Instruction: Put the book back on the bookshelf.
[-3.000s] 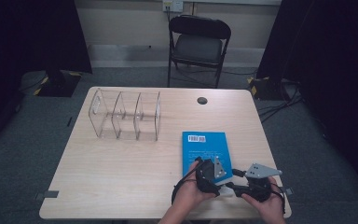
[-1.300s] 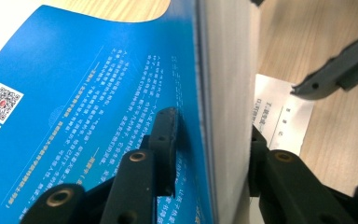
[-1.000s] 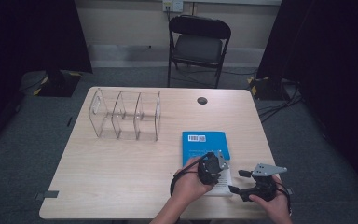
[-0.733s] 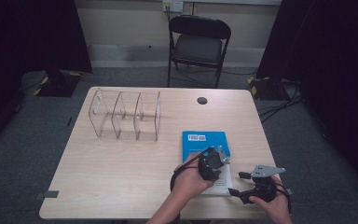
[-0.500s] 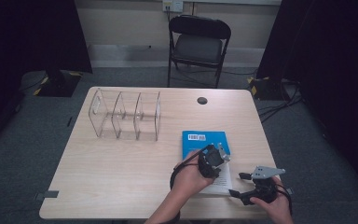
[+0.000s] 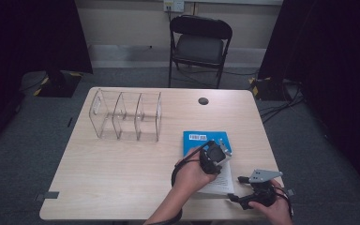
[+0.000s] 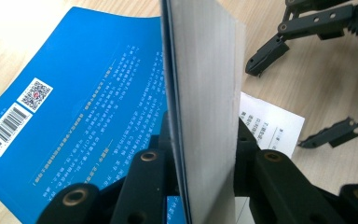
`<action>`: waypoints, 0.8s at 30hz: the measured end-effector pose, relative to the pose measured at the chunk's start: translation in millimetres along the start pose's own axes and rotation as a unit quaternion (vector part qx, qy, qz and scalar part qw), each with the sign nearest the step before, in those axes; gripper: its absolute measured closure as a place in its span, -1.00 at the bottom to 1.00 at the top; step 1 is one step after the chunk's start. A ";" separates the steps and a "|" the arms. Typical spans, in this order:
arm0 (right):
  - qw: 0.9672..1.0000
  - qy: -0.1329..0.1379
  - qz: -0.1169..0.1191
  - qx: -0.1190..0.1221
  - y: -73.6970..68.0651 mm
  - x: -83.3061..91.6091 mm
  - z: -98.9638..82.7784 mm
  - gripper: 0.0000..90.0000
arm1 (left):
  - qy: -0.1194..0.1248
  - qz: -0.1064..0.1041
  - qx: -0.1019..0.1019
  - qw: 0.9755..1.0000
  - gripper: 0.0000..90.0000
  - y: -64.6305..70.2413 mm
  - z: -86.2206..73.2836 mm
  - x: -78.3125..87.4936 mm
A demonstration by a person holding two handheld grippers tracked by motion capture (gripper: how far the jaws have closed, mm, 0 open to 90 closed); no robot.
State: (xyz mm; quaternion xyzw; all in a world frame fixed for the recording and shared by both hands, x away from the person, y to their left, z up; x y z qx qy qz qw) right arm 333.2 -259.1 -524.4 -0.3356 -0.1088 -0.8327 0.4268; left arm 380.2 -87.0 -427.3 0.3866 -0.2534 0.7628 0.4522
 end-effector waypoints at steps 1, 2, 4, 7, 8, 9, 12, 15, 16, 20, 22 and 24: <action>1.000 -0.001 -0.005 0.004 -0.8 -1.0 0.3 -0.69 | 0.003 0.000 0.005 1.000 0.64 0.4 0.9 0.0; 1.000 -0.001 -0.005 0.004 -0.8 -1.0 0.3 -0.69 | 0.003 0.000 0.005 1.000 0.64 0.4 0.9 0.0; 1.000 -0.002 -0.010 0.010 -1.6 -2.2 1.2 -0.69 | 0.000 0.000 0.003 1.000 0.64 -0.7 1.7 1.1; 1.000 -0.002 -0.014 0.011 -1.8 -3.7 1.9 -0.70 | 0.000 -0.001 0.011 1.000 0.64 -1.2 3.5 2.5; 1.000 -0.003 -0.015 0.012 -2.0 -4.0 1.9 -0.70 | 0.000 -0.001 0.011 1.000 0.64 -1.4 4.0 2.5; 1.000 -0.003 -0.016 0.013 -2.3 -4.2 2.0 -0.70 | 0.002 -0.002 0.016 1.000 0.64 -1.1 4.8 2.5; 1.000 -0.004 -0.019 0.013 -3.9 -5.0 2.3 -0.70 | -0.005 -0.003 0.011 1.000 0.64 -3.1 6.1 4.0; 0.999 -0.007 -0.027 0.019 -6.3 -6.6 2.8 -0.71 | -0.012 -0.004 0.013 1.000 0.65 -4.4 8.6 5.7; 0.999 -0.008 -0.028 0.022 -6.8 -7.0 2.9 -0.71 | -0.012 -0.004 0.015 1.000 0.65 -4.2 9.5 5.8; 0.999 -0.013 -0.041 0.026 -9.6 -8.9 3.7 -0.71 | -0.017 -0.005 0.020 1.000 0.65 -5.8 13.8 7.5; 0.998 -0.013 -0.046 0.031 -10.7 -10.1 4.0 -0.71 | -0.021 -0.005 0.022 1.000 0.65 -6.7 16.0 8.8; 0.998 -0.015 -0.049 0.033 -11.4 -10.7 4.2 -0.72 | -0.024 -0.006 0.018 1.000 0.65 -7.7 17.5 9.6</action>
Point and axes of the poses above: each handheld gripper's, and its own axes: x roughly backward along the jaws, z roughly out of its top, y roughly to its right, the point moved 4 cm from there along -x, roughly forward along the jaws, and after that the axes turned 1 degree about -z, right-handed, at the moved point
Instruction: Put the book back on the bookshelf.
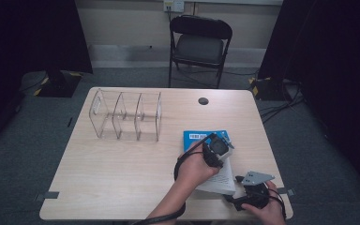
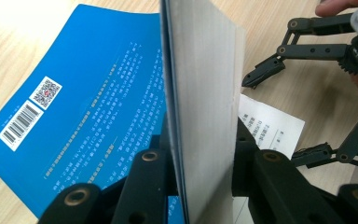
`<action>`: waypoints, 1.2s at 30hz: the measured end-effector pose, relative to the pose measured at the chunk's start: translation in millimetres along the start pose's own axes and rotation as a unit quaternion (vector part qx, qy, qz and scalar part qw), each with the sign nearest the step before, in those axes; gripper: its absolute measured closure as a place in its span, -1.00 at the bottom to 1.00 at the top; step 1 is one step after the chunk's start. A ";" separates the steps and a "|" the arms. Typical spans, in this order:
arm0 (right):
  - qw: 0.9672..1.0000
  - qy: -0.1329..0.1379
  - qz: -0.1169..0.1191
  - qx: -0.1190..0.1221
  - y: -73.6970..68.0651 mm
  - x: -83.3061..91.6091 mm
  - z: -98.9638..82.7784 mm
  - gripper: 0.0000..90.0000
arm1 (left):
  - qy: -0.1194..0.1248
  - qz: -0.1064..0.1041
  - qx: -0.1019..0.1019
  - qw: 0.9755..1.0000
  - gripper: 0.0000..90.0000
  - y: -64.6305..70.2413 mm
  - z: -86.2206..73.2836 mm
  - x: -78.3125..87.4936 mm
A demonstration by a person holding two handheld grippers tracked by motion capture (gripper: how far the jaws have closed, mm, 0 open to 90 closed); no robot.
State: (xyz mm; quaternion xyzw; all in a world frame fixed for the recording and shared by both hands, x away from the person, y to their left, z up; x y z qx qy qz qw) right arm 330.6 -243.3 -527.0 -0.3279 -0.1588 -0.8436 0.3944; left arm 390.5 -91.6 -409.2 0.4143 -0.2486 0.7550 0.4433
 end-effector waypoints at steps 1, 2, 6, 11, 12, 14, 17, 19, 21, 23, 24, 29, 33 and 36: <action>1.000 0.000 0.000 0.000 0.0 0.0 0.0 -0.72 | -0.003 0.000 -0.001 1.000 0.65 -0.4 1.5 0.9; 1.000 0.001 -0.001 -0.001 -0.3 -0.4 0.3 -0.73 | -0.003 0.001 0.004 1.000 0.65 -0.3 2.8 1.5; 1.000 -0.003 -0.009 -0.007 -2.0 -0.8 0.7 -0.74 | -0.013 -0.001 0.004 1.000 0.65 -3.3 9.5 5.0; 1.000 -0.001 -0.011 -0.009 -2.3 -1.3 1.0 -0.73 | -0.015 -0.004 0.015 1.000 0.66 -8.9 15.6 11.1; 1.000 -0.001 -0.013 -0.012 -2.4 -1.3 1.1 -0.72 | -0.015 -0.004 0.015 1.000 0.66 -8.9 15.6 11.1; 1.000 0.000 -0.018 -0.013 -1.8 -1.6 1.2 -0.72 | -0.014 -0.007 0.021 1.000 0.66 -10.2 17.0 13.5; 0.999 0.002 -0.031 -0.027 1.3 -2.0 2.0 -0.68 | -0.017 -0.006 0.021 1.000 0.66 -10.6 15.0 14.3; 0.999 0.002 -0.030 -0.029 1.2 -1.9 2.1 -0.68 | -0.016 -0.006 0.020 1.000 0.66 -10.4 14.6 14.5; 0.999 0.002 -0.030 -0.028 0.8 -2.2 2.1 -0.67 | -0.015 -0.002 0.019 1.000 0.67 -10.0 13.9 14.9; 0.999 0.011 -0.016 -0.040 3.0 -0.3 2.0 -0.63 | -0.017 -0.001 0.016 1.000 0.67 -9.4 13.1 14.9; 0.999 0.027 -0.012 -0.045 4.0 1.9 2.5 -0.58 | -0.016 0.001 0.015 1.000 0.66 -8.4 12.5 14.2; 0.997 0.046 -0.019 -0.052 7.2 7.5 3.6 -0.60 | -0.015 0.004 0.013 1.000 0.66 -6.0 10.2 12.1; 0.998 0.047 -0.029 -0.041 5.9 8.5 5.2 -0.59 | -0.017 0.009 0.006 1.000 0.66 -4.9 9.1 11.7; 0.997 0.057 -0.026 -0.041 7.5 10.0 7.2 -0.59 | -0.013 0.007 0.011 1.000 0.66 -5.1 8.2 12.8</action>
Point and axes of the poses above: each handheld gripper's, and its own axes: x roughly backward along the jaws, z roughly out of its top, y roughly to its right, the point moved 4 cm from there along -x, roughly forward along the jaws, and after that the axes turned 1 degree about -z, right-handed, at the moved point
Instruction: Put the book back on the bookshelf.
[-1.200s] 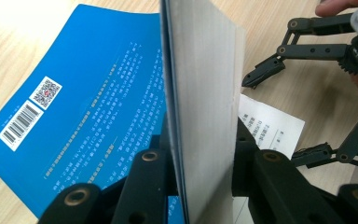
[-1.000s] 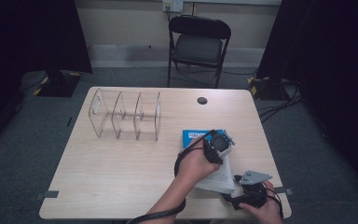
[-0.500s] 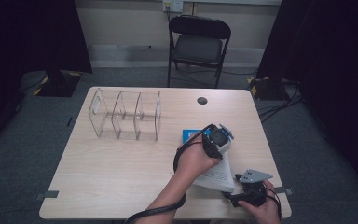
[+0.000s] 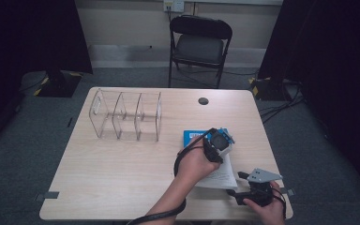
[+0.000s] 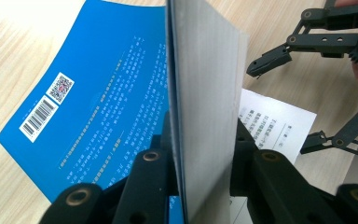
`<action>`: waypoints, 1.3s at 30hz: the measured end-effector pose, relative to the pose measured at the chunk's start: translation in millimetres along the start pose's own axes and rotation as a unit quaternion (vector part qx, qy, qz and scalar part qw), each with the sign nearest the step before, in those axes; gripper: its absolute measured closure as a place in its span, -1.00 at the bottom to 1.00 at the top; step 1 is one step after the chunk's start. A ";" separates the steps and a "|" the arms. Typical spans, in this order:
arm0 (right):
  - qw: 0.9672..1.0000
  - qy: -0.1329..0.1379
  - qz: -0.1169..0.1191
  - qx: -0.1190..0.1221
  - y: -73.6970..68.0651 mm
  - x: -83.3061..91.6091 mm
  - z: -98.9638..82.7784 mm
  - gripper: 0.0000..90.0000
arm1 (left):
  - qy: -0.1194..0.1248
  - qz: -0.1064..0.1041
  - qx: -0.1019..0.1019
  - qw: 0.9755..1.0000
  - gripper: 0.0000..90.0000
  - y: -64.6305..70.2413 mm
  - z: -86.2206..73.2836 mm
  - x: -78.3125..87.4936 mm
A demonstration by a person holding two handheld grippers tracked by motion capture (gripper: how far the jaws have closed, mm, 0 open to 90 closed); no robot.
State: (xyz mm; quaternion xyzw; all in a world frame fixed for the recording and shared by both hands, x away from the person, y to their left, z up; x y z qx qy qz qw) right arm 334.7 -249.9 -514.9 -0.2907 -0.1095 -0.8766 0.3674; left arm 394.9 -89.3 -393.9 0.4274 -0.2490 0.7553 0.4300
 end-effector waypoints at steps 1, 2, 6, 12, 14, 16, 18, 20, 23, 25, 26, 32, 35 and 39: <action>1.000 0.000 0.003 -0.004 0.4 0.0 0.0 -0.59 | -0.001 -0.001 -0.002 1.000 0.66 0.0 0.0 0.1; 1.000 0.001 0.004 -0.009 0.6 -0.1 0.0 -0.59 | -0.004 0.002 -0.003 1.000 0.66 0.2 0.0 0.2; 1.000 0.009 0.001 -0.015 0.5 0.4 2.3 -0.50 | -0.005 0.004 -0.006 1.000 0.66 2.0 -0.9 -1.4; 1.000 0.014 -0.001 -0.014 1.8 -2.6 4.2 -0.48 | -0.007 0.003 -0.005 1.000 0.66 3.4 -2.9 -1.5; 1.000 0.020 -0.008 -0.012 3.3 -2.6 4.7 -0.48 | -0.003 0.003 -0.007 1.000 0.66 3.4 -3.6 -1.5; 0.999 0.029 -0.009 -0.011 4.4 -2.4 6.3 -0.54 | -0.003 0.004 -0.008 1.000 0.66 4.0 -3.9 -1.4; 0.999 0.033 -0.010 -0.005 4.3 -2.4 7.6 -0.58 | -0.009 0.006 -0.011 1.000 0.66 5.7 -4.1 -1.4; 0.999 0.036 -0.018 0.004 5.4 -2.8 8.1 -0.57 | -0.008 0.007 -0.012 1.000 0.67 6.5 -4.0 -0.9; 0.999 0.040 -0.015 0.003 7.9 -3.8 7.5 -0.59 | -0.007 0.005 -0.014 1.000 0.66 7.1 -3.8 0.3; 0.999 0.048 -0.011 -0.012 12.6 -3.5 7.0 -0.64 | -0.003 0.003 -0.014 1.000 0.66 9.9 -3.8 2.8; 0.999 0.049 -0.014 -0.011 14.0 -2.9 7.2 -0.66 | -0.004 0.002 -0.016 1.000 0.66 10.3 -3.7 4.1; 0.998 0.055 -0.018 0.006 15.4 -0.2 10.8 -0.70 | -0.003 0.000 -0.018 1.000 0.66 13.3 -3.4 8.3; 0.999 0.052 -0.015 0.005 15.4 0.3 11.6 -0.71 | -0.001 -0.005 -0.020 1.000 0.66 14.7 -4.3 9.9; 0.998 0.054 -0.017 0.018 15.1 2.0 14.3 -0.71 | 0.000 -0.005 -0.023 1.000 0.66 15.8 -4.8 12.1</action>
Point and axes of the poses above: each handheld gripper's, and its own axes: x roughly backward along the jaws, z roughly out of its top, y roughly to its right, the point moved 4 cm from there along -x, roughly forward along the jaws, and after that the axes turned 1 degree about -z, right-handed, at the moved point
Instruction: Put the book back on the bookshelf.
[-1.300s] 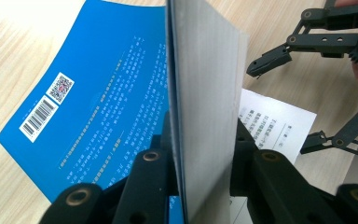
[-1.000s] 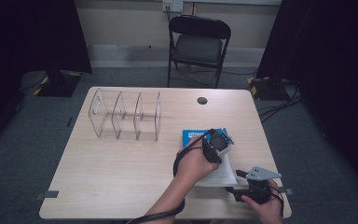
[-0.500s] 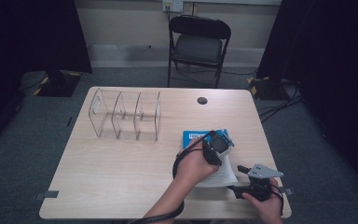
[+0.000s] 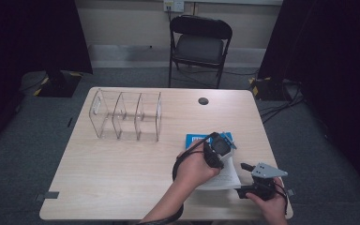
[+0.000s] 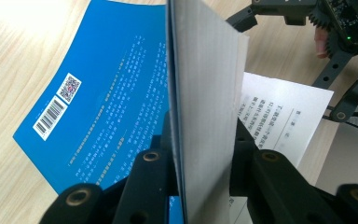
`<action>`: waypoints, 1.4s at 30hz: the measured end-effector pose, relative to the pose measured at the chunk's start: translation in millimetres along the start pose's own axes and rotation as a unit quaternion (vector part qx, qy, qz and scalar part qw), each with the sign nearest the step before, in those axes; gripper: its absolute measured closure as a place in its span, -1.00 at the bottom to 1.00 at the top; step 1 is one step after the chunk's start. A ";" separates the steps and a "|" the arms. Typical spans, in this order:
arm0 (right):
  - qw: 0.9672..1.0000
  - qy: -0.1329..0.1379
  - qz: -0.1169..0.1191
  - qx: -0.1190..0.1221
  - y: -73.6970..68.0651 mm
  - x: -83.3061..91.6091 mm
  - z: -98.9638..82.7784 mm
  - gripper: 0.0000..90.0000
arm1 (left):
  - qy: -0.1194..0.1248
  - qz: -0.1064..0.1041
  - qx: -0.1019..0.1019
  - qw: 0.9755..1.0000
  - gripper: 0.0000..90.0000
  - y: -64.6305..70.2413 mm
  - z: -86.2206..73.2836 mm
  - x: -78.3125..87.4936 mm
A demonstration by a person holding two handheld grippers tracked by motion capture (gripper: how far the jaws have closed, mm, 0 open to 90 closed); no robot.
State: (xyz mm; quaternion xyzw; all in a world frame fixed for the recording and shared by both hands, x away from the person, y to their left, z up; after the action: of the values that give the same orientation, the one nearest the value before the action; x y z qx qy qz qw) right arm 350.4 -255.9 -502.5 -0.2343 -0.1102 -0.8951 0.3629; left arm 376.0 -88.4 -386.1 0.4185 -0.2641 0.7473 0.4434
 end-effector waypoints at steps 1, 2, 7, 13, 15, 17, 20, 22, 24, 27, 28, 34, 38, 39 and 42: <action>1.000 0.001 0.001 0.003 -0.1 0.1 0.6 -0.71 | -0.001 0.001 -0.004 1.000 0.66 0.4 0.1 0.5; 1.000 0.001 0.001 0.004 -0.1 0.2 1.2 -0.71 | -0.002 0.000 -0.002 1.000 0.66 1.3 0.0 0.7; 1.000 0.008 -0.009 0.012 2.4 -1.8 7.1 -0.71 | -0.004 -0.002 -0.007 1.000 0.66 4.0 0.0 2.2; 1.000 0.015 -0.007 0.013 5.6 -5.4 14.5 -0.71 | -0.003 -0.009 -0.010 1.000 0.67 8.1 0.6 8.8; 1.000 0.016 -0.009 0.013 5.9 -5.1 14.7 -0.71 | -0.006 -0.009 -0.016 1.000 0.67 8.4 0.7 9.1; 1.000 0.021 -0.010 0.012 5.3 -3.8 15.5 -0.71 | -0.007 -0.013 -0.022 1.000 0.66 10.6 0.8 8.6; 1.000 0.023 -0.011 0.018 4.5 -2.6 17.5 -0.71 | -0.008 -0.012 -0.023 1.000 0.66 12.0 0.9 10.0; 1.000 0.023 -0.013 0.016 5.1 -2.0 18.5 -0.71 | -0.006 -0.012 -0.023 1.000 0.66 12.4 1.2 11.3; 0.999 0.029 -0.011 0.014 6.3 -1.9 19.4 -0.71 | -0.007 -0.014 -0.022 1.000 0.66 12.8 1.2 11.8; 1.000 0.028 -0.008 0.010 6.8 -1.7 20.5 -0.71 | -0.012 -0.019 -0.032 0.999 0.66 12.8 1.1 12.5; 0.999 0.030 -0.007 0.012 6.7 -1.9 20.9 -0.71 | -0.012 -0.020 -0.031 0.999 0.66 12.9 0.9 12.5; 0.999 0.034 -0.007 0.014 6.1 -1.4 23.0 -0.71 | -0.008 -0.022 -0.029 0.999 0.66 12.9 0.8 13.8; 0.999 0.037 -0.004 0.020 5.7 -0.1 26.2 -0.71 | -0.014 -0.022 -0.036 0.999 0.66 12.5 2.2 16.7; 0.999 0.037 -0.004 0.020 5.7 -0.1 26.2 -0.71 | -0.014 -0.022 -0.036 0.999 0.66 12.5 2.2 16.7; 0.999 0.043 -0.002 0.024 6.3 0.8 30.3 -0.71 | -0.010 -0.025 -0.032 0.999 0.66 13.1 3.0 17.8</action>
State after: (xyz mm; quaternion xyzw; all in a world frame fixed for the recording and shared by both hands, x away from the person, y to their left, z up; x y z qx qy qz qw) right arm 364.6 -249.8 -475.6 -0.1871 -0.1165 -0.9021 0.3709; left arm 361.1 -88.9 -369.5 0.4180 -0.2816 0.7229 0.4725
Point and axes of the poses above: each handheld gripper's, and its own axes: x roughly backward along the jaws, z roughly out of its top, y roughly to its right, the point moved 4 cm from there along -x, roughly forward along the jaws, and after that the axes turned 1 degree about -z, right-handed, at the moved point
